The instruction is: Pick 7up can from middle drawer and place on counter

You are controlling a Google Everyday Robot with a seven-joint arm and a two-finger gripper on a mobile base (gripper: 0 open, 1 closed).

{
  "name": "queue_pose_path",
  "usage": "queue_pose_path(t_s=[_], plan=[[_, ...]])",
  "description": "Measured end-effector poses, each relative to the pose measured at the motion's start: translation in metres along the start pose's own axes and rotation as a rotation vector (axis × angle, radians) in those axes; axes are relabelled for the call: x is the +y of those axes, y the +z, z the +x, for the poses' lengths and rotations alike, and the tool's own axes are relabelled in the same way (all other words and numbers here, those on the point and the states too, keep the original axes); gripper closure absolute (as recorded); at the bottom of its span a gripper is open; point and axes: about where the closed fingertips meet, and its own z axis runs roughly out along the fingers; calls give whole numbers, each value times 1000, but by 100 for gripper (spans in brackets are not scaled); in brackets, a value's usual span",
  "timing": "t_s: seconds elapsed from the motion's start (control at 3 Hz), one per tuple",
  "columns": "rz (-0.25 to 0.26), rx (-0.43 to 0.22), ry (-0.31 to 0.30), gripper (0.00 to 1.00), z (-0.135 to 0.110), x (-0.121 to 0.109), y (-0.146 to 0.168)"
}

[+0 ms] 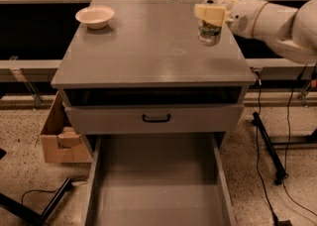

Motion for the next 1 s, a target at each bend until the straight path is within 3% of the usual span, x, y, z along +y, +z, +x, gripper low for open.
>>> queue_pose_path(t_s=[0.33, 0.67, 1.0], plan=[[55, -34, 40, 100, 44, -12, 24], [75, -45, 86, 100, 88, -17, 40], [76, -45, 90, 84, 85, -17, 41]])
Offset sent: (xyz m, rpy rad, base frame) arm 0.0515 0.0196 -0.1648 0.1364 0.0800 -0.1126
